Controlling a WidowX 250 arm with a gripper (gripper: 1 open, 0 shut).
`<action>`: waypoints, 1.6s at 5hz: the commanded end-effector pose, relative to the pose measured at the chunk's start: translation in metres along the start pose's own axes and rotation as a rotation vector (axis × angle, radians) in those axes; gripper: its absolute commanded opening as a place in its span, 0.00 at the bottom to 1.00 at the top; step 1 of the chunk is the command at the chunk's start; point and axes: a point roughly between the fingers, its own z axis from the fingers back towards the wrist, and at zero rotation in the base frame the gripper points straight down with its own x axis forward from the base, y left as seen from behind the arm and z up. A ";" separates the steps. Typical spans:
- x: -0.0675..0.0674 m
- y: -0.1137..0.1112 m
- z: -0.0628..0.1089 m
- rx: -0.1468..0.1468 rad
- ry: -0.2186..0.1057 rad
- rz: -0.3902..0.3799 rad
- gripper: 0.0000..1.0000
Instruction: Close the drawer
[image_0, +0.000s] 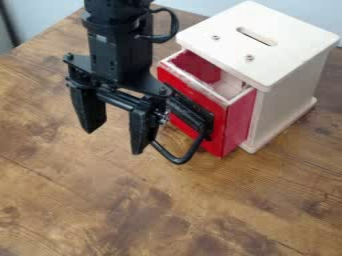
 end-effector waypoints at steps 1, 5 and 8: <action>0.002 -0.008 -0.022 0.007 -0.163 0.042 1.00; 0.058 0.004 -0.063 0.000 -0.226 -0.021 1.00; 0.095 -0.003 -0.054 -0.003 -0.244 -0.114 1.00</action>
